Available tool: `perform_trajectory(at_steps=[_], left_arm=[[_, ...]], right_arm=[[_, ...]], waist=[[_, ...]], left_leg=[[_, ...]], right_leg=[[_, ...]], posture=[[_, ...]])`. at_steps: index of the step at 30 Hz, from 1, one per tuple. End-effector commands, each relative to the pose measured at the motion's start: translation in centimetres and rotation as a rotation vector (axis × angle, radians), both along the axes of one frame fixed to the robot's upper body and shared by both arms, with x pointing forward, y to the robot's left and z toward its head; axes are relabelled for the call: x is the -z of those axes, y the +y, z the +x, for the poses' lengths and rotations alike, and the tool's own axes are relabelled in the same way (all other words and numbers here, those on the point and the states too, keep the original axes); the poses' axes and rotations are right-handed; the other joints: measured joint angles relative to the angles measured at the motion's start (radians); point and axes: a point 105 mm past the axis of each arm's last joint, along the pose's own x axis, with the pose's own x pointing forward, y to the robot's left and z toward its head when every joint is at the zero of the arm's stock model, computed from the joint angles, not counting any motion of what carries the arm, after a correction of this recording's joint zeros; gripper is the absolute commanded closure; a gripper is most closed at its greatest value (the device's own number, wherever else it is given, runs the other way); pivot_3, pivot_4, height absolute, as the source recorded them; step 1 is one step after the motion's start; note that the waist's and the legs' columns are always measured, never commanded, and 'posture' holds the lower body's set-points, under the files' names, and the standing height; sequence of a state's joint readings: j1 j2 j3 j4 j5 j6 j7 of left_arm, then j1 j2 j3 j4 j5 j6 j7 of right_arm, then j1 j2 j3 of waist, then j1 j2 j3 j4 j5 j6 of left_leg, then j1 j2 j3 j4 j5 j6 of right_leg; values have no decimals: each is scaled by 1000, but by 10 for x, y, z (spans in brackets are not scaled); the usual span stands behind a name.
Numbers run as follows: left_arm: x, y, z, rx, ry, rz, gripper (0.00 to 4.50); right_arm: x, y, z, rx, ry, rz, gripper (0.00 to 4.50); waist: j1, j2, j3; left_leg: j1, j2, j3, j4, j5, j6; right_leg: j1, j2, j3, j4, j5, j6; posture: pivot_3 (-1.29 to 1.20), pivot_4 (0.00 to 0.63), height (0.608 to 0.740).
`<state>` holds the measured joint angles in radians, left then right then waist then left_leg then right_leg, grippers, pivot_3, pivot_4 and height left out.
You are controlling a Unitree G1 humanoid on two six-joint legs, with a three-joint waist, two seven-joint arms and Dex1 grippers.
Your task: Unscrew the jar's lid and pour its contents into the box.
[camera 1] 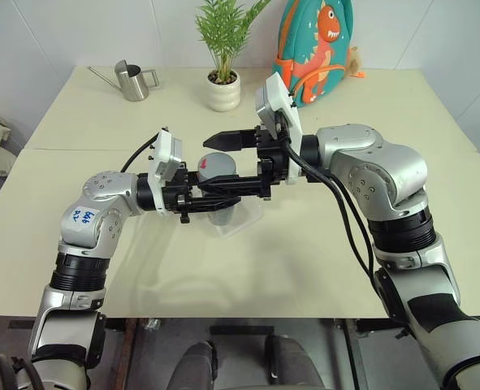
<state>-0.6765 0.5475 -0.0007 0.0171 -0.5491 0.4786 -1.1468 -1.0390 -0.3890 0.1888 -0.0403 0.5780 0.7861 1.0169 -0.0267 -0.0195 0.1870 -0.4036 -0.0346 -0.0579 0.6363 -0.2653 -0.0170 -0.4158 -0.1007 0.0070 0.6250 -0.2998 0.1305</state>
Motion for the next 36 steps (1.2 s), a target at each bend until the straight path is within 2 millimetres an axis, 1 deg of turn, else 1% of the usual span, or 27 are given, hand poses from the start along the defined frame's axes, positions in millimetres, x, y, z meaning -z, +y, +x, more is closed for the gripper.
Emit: perform_trajectory(at_steps=[1,3,6,10,11,13,14,16,18,20,22,24,25,26,28,29,30,32,34,36], left_arm=[[-14,0,-4,9,-67,-20,2571],[-14,0,-4,8,-66,-20,2571],[-14,0,-5,8,-65,-19,2571],[-13,1,-5,8,-62,-18,2571],[-13,1,-5,7,-61,-18,2571],[-12,2,-5,6,-59,-18,2571],[-12,2,-6,5,-58,-18,2571],[-12,3,-7,2,-57,-19,2571],[-12,5,-7,-5,-56,-22,2571],[-14,8,-6,-20,-60,-34,2571],[-16,12,-4,-36,-63,-43,2571],[-18,15,-2,-50,-65,-48,2571],[-19,16,0,-55,-66,-49,2571],[-20,17,1,-60,-67,-50,2571],[-21,19,3,-66,-68,-51,2571],[-22,20,4,-68,-68,-51,2571],[-23,20,5,-69,-69,-51,2571],[-24,21,7,-72,-71,-53,2571],[-26,22,9,-75,-70,-54,2571],[-27,22,11,-74,-67,-54,2571]], right_arm=[[-7,-1,-3,-10,-24,39,1291],[-9,-1,-2,-6,-21,51,1911],[-19,-3,-2,-10,11,122,1939],[-50,-15,-8,-54,115,313,1939],[-57,-19,-8,-55,138,357,1939],[-64,-29,-6,-25,149,398,1939],[-65,-36,-3,8,144,406,1939],[-61,-56,10,131,121,407,1939],[-50,-76,23,266,71,365,1939],[-30,-102,40,427,38,314,1939],[-6,-141,57,614,16,306,1939],[30,-178,70,797,-39,234,1939],[45,-196,75,886,-55,224,1939],[61,-210,78,953,-62,201,1939],[92,-230,79,1049,-77,156,1939],[107,-236,77,1074,-86,115,1939],[118,-239,76,1089,-86,94,1939],[135,-243,73,1116,-59,97,1939],[147,-245,70,1138,-22,129,1939],[153,-241,66,1121,2,141,1198]], waist=[[0,0,0],[0,0,0],[-1,0,0],[0,0,0],[0,0,0],[2,0,0],[3,0,0],[3,0,0],[4,0,0],[8,0,0],[8,0,0],[12,0,0],[14,0,0],[16,0,0],[17,0,0],[16,0,0],[15,0,0],[8,0,0],[-1,0,0],[-2,0,0]], left_leg=[[0,0,0,0,0,0],[0,0,0,0,0,0],[0,0,0,0,0,0],[0,0,0,0,0,0],[0,0,0,0,0,0],[0,0,-1,0,0,0],[0,0,-1,0,0,0],[0,-1,-2,0,0,0],[0,-1,-2,0,0,0],[0,-2,-1,-1,0,1],[0,-2,0,-1,-1,1],[0,-2,1,-1,-1,1],[0,-3,2,-1,-1,2],[0,-4,3,-1,-1,2],[0,-4,8,0,0,2],[0,-3,11,0,0,2],[1,-3,12,0,0,2],[1,-2,13,0,0,1],[2,-1,12,1,0,1],[4,1,12,1,0,1]], right_leg=[[0,0,0,0,0,0],[0,0,0,0,0,0],[0,0,0,0,0,0],[0,0,0,0,0,0],[0,0,0,0,0,0],[0,-1,0,0,0,0],[0,-1,0,0,0,0],[0,-1,-1,0,0,0],[0,-2,-1,0,0,0],[0,-2,-1,0,0,0],[0,-2,0,-1,0,0],[0,-2,0,-1,0,0],[0,-2,0,-1,0,0],[0,-1,0,-1,0,0],[0,-1,0,-1,0,0],[0,0,1,0,0,0],[0,0,1,0,0,0],[0,1,2,1,0,0],[1,1,2,2,0,0],[3,1,2,2,1,0]], posture=[[0,150,740],[0,150,740],[0,150,740],[0,150,740],[0,150,740],[0,150,740],[0,150,740],[0,150,740],[0,150,740],[0,150,740],[0,150,740],[0,150,740],[0,150,740],[0,150,740],[0,150,740],[0,150,740],[0,150,740],[0,150,740],[0,150,740],[0,150,740]])
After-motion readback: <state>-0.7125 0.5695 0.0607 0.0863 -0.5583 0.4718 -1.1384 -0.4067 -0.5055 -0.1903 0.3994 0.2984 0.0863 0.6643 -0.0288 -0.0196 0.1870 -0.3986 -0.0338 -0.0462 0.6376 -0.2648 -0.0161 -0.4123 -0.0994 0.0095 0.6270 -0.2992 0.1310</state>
